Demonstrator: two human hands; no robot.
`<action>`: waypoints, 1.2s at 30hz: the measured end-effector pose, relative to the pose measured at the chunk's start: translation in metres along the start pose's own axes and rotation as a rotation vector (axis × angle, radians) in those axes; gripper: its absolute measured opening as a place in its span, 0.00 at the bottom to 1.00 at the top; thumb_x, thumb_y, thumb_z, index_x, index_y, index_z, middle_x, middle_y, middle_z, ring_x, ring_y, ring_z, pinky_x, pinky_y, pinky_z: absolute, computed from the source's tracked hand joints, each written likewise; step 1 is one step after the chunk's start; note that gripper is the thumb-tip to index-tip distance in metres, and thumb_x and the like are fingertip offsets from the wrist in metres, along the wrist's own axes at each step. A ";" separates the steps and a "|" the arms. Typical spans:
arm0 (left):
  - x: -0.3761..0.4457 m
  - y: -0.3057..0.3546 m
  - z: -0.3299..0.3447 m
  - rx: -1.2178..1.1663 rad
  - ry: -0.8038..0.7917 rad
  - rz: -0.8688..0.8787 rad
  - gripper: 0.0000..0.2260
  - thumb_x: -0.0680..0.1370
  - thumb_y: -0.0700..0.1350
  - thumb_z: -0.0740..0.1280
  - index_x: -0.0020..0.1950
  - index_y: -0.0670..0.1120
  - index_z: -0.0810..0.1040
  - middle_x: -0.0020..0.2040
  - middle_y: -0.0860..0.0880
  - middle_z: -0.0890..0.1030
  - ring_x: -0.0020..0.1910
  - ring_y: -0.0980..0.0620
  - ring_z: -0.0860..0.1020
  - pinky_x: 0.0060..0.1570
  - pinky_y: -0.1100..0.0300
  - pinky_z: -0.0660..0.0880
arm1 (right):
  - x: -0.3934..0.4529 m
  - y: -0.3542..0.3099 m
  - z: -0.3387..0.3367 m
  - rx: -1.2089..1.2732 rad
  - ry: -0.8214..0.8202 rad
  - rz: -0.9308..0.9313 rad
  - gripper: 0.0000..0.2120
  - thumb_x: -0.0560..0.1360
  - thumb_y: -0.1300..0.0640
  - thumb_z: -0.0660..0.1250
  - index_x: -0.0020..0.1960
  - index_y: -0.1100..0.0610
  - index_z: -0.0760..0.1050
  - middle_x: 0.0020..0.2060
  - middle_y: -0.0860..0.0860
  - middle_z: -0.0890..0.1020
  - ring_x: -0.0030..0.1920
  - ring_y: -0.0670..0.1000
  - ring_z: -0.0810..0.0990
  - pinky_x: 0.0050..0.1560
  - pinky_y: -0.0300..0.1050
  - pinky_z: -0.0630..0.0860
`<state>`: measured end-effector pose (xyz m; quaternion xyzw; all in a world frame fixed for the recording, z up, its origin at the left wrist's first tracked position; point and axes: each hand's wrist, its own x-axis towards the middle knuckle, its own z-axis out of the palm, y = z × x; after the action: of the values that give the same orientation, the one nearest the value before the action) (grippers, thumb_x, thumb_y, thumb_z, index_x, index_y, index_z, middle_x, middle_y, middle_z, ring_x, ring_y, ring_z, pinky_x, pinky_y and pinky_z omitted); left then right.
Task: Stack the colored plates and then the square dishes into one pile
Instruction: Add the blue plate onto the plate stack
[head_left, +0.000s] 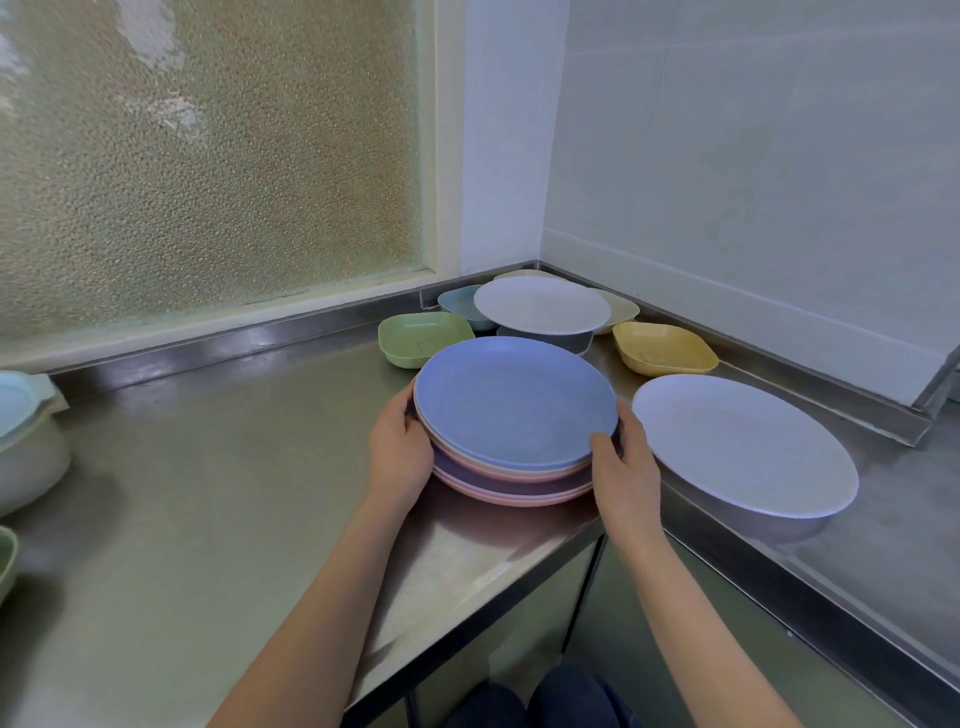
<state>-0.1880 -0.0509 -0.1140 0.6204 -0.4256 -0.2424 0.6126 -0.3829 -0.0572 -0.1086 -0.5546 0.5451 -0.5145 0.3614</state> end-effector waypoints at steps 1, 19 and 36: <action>-0.001 -0.001 -0.004 0.019 0.014 -0.005 0.23 0.76 0.31 0.54 0.63 0.48 0.77 0.53 0.55 0.80 0.55 0.53 0.77 0.55 0.62 0.70 | -0.001 0.000 0.003 -0.004 -0.006 -0.008 0.24 0.78 0.59 0.57 0.73 0.49 0.61 0.66 0.45 0.72 0.62 0.46 0.70 0.60 0.44 0.67; -0.080 0.001 -0.163 0.360 0.563 -0.164 0.21 0.76 0.32 0.55 0.66 0.42 0.74 0.62 0.42 0.79 0.62 0.44 0.75 0.51 0.62 0.64 | -0.067 -0.033 0.114 -0.007 -0.528 -0.165 0.25 0.78 0.58 0.57 0.75 0.53 0.59 0.53 0.44 0.73 0.52 0.46 0.73 0.49 0.39 0.66; -0.134 -0.006 -0.205 0.657 0.676 0.025 0.19 0.75 0.36 0.54 0.61 0.44 0.77 0.56 0.47 0.81 0.55 0.45 0.77 0.52 0.55 0.73 | -0.092 -0.039 0.140 0.068 -0.641 -0.173 0.25 0.79 0.55 0.56 0.75 0.51 0.59 0.55 0.45 0.74 0.54 0.47 0.72 0.52 0.40 0.65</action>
<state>-0.0880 0.1719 -0.1220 0.8202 -0.2639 0.1282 0.4912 -0.2277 0.0161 -0.1169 -0.7201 0.3370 -0.3606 0.4876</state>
